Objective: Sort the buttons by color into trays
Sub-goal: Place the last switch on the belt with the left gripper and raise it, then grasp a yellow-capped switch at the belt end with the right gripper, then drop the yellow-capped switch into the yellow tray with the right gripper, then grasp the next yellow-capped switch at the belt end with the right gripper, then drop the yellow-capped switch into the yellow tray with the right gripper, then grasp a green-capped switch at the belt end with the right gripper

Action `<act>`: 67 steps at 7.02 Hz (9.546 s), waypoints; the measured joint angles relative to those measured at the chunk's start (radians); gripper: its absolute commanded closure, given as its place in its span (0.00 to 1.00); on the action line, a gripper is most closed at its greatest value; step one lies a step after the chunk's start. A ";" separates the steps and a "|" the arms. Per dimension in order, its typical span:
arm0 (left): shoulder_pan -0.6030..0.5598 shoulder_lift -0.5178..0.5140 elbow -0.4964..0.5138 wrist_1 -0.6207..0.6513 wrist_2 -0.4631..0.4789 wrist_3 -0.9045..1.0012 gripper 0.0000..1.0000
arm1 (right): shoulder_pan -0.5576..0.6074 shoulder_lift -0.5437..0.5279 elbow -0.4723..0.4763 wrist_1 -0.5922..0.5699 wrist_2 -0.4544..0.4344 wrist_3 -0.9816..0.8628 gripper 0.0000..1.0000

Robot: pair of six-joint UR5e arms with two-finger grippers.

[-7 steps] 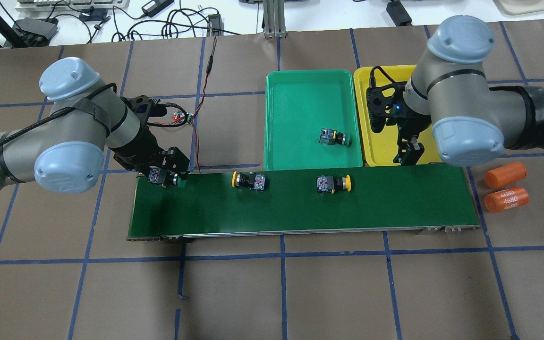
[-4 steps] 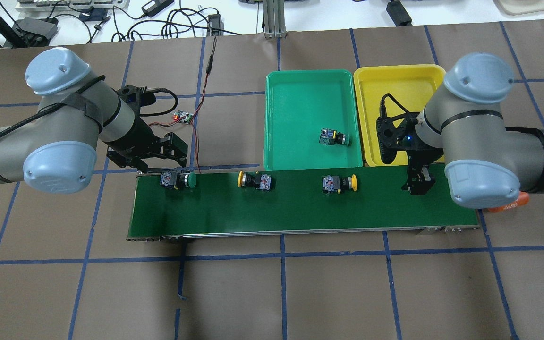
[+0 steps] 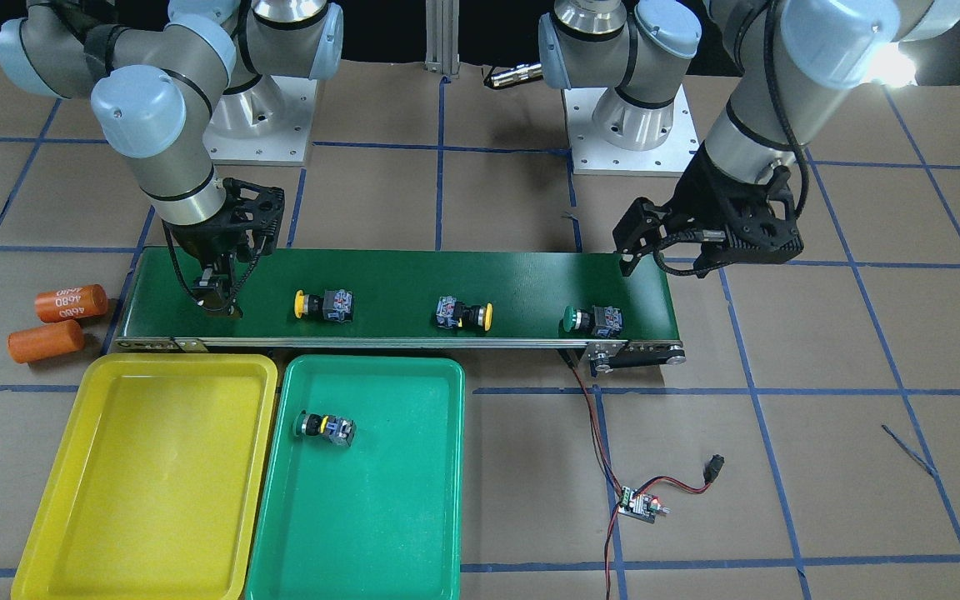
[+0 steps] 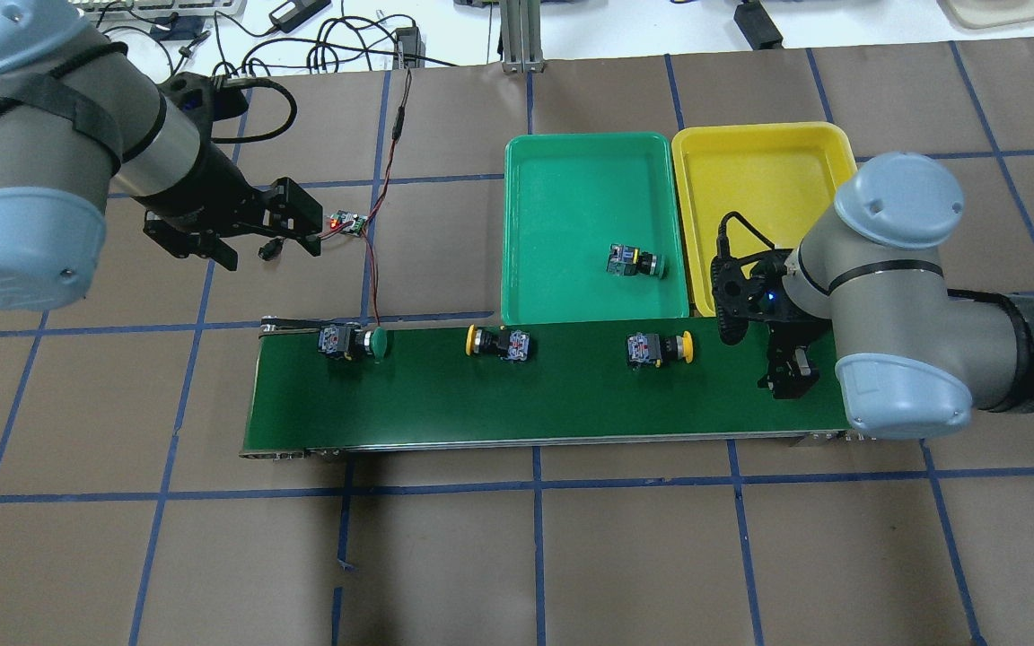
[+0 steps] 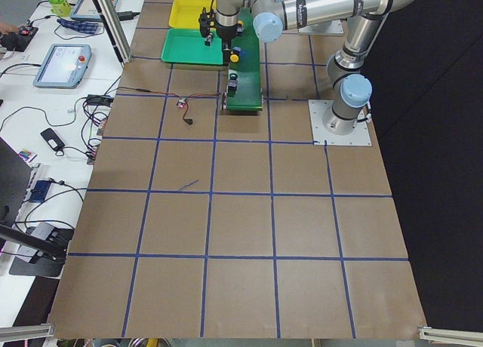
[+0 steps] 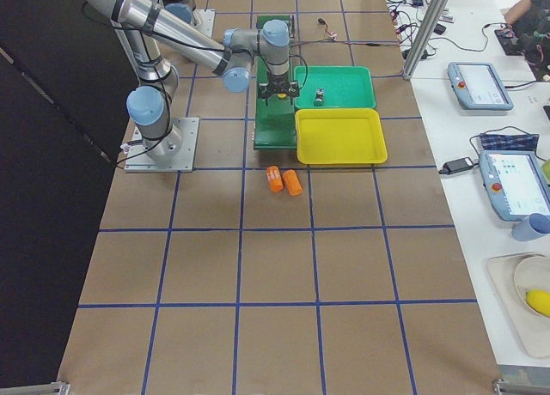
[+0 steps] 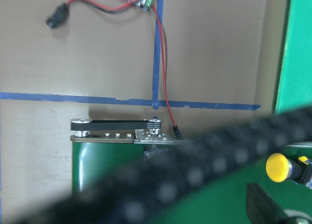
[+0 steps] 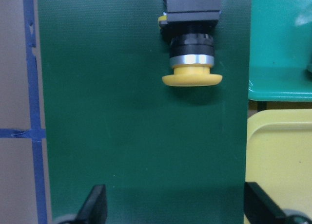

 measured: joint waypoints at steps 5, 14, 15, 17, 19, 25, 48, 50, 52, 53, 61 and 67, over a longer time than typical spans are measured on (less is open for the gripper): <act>-0.005 -0.071 0.254 -0.252 0.072 0.082 0.00 | 0.021 0.001 0.026 -0.050 0.010 0.052 0.03; -0.014 -0.062 0.243 -0.259 0.136 0.067 0.00 | 0.063 0.046 0.002 -0.079 -0.006 0.056 0.84; -0.014 -0.060 0.243 -0.258 0.137 0.067 0.00 | 0.062 0.048 -0.023 -0.079 -0.007 0.053 0.84; -0.015 -0.057 0.241 -0.257 0.137 0.068 0.00 | 0.054 0.104 -0.136 -0.080 -0.006 0.050 0.82; -0.016 -0.054 0.240 -0.257 0.141 0.069 0.00 | 0.034 0.241 -0.262 -0.083 -0.006 0.034 0.77; -0.016 -0.059 0.236 -0.256 0.137 0.068 0.00 | -0.031 0.274 -0.265 -0.038 -0.002 -0.033 0.00; -0.019 -0.038 0.230 -0.266 0.134 0.053 0.00 | 0.059 0.105 -0.090 0.065 0.006 0.102 0.02; -0.019 -0.039 0.230 -0.266 0.131 0.053 0.00 | 0.060 0.107 -0.085 0.049 0.006 0.101 0.44; -0.019 -0.040 0.230 -0.261 0.131 0.052 0.00 | 0.059 0.109 -0.086 0.046 0.004 0.092 0.83; -0.019 -0.039 0.230 -0.258 0.131 0.051 0.00 | 0.059 0.108 -0.088 0.045 0.001 0.090 0.85; -0.017 -0.038 0.231 -0.255 0.131 0.052 0.00 | -0.117 0.381 -0.296 -0.166 0.031 -0.104 0.00; -0.014 -0.038 0.231 -0.253 0.131 0.052 0.00 | -0.050 0.205 -0.271 0.002 0.008 -0.111 0.00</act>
